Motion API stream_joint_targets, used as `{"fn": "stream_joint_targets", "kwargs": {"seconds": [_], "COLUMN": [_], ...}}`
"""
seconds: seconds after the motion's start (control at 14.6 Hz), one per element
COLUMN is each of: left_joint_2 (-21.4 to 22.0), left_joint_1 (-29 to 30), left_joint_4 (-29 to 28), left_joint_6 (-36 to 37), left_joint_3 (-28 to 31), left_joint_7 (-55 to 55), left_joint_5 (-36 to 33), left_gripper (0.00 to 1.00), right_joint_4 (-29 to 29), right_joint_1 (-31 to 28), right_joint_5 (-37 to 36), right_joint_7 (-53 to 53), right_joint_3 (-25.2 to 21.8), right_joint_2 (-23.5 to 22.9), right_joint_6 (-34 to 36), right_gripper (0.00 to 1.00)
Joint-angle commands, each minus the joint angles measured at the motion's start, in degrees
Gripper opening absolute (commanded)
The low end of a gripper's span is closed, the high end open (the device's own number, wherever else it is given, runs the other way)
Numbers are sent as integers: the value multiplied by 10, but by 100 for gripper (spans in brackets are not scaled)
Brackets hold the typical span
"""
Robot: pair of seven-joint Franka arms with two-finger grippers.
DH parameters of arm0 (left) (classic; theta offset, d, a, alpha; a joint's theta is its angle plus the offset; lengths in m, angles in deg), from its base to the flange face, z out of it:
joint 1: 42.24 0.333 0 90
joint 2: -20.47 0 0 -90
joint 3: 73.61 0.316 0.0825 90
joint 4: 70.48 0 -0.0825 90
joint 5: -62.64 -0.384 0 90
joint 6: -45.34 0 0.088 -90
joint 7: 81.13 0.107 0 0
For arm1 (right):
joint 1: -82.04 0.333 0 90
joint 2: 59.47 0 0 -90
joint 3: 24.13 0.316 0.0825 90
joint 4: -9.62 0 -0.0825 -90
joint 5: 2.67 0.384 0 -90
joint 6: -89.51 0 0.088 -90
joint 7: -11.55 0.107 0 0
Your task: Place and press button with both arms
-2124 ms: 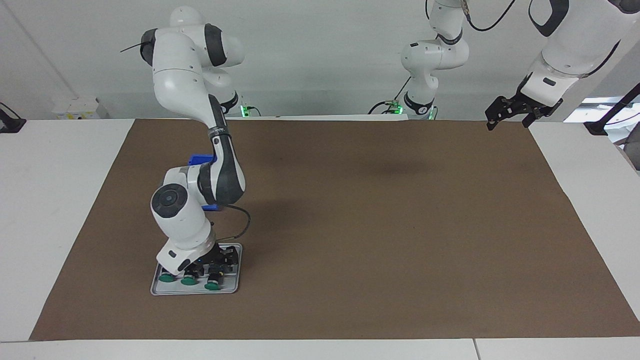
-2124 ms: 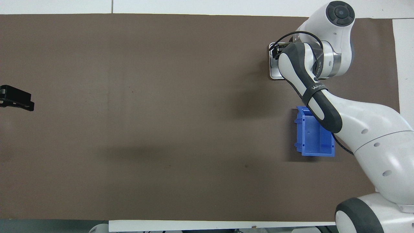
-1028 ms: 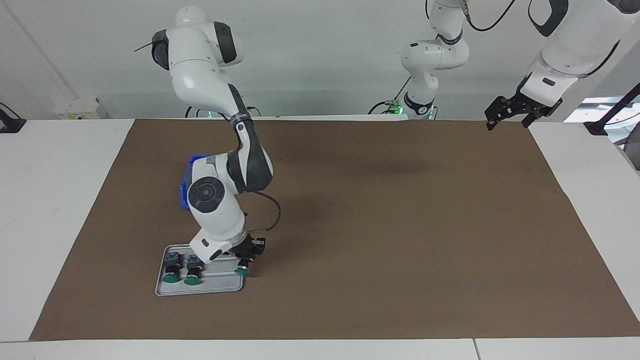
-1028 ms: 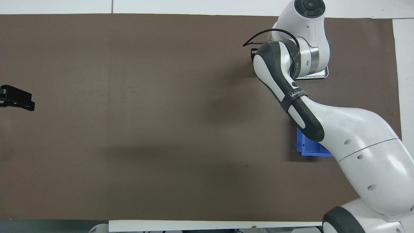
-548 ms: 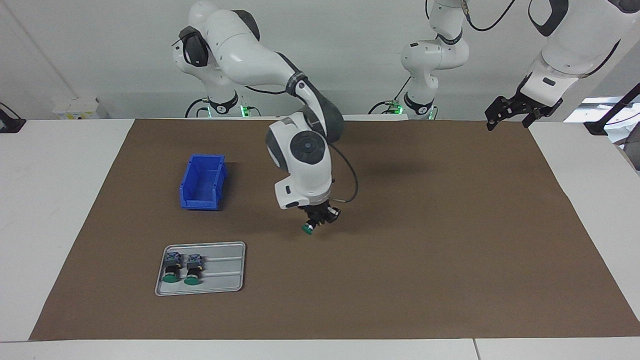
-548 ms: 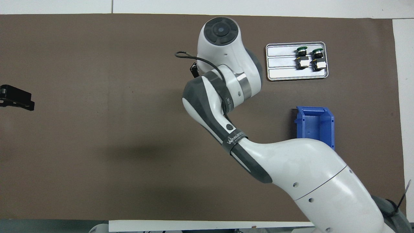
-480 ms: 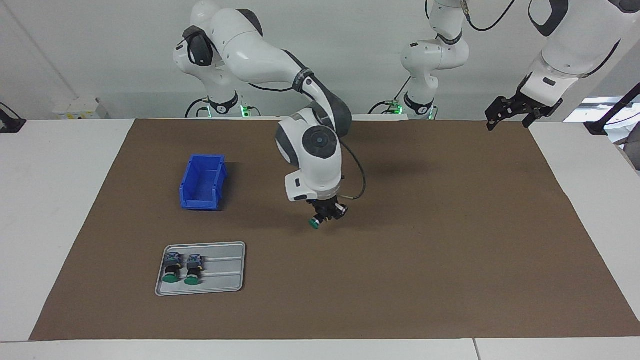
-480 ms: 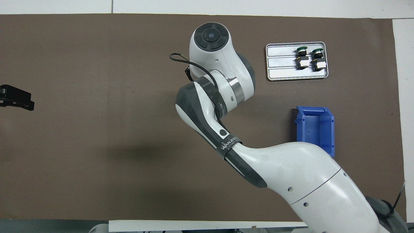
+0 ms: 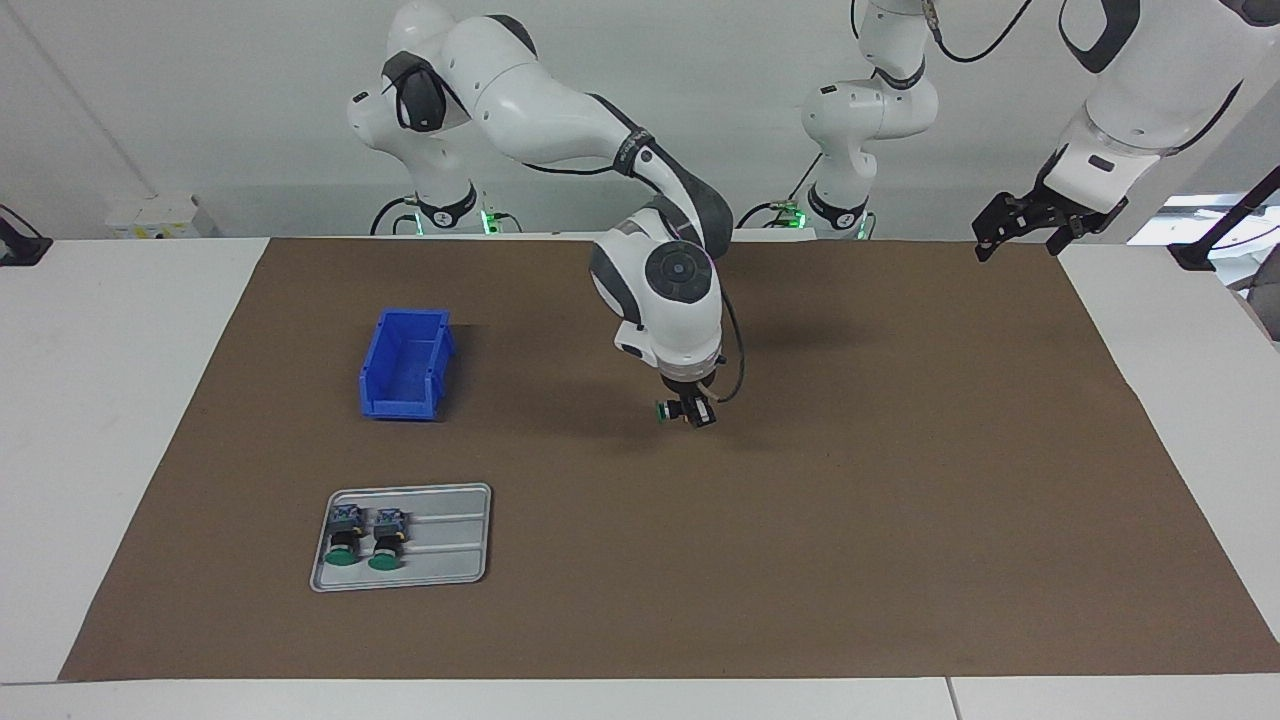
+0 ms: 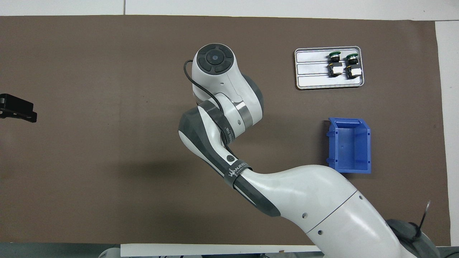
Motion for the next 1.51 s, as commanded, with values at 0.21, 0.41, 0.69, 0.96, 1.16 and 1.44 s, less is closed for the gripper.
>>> {"fn": "stream_joint_targets", "kwargs": {"seconds": [0.21,0.41,0.69,0.96,1.16,1.44], "left_joint_2": [9,13,14,16,16,6], "left_joint_1": [3,3,4,1,-9,-63], "left_joint_4": [-14,-20,-21,-27,-29,-37], "left_joint_6": [-1,-1,-1,-4,-12,-27], "left_joint_3": [1,2,2,2,-4,-5], "left_joint_7": [0,-2,-3,-43,-148,-318], "left_joint_5": [1,1,1,1,1,8], "left_gripper": [100,100,100,100,100,100], "right_joint_4": [-89,-76,-77,-92,-93,-104], "right_joint_1": [3,-8,-59,-145,-223,-306], "right_joint_5": [3,0,6,6,5,-14], "right_joint_7": [41,27,-29,-277,-520,-807], "right_joint_3": [0,0,-1,-1,-2,-4], "right_joint_2": [6,13,96,190,240,305], "right_joint_6": [-94,-71,-53,55,172,250], "right_gripper": [31,100,100,100,100,100]}}
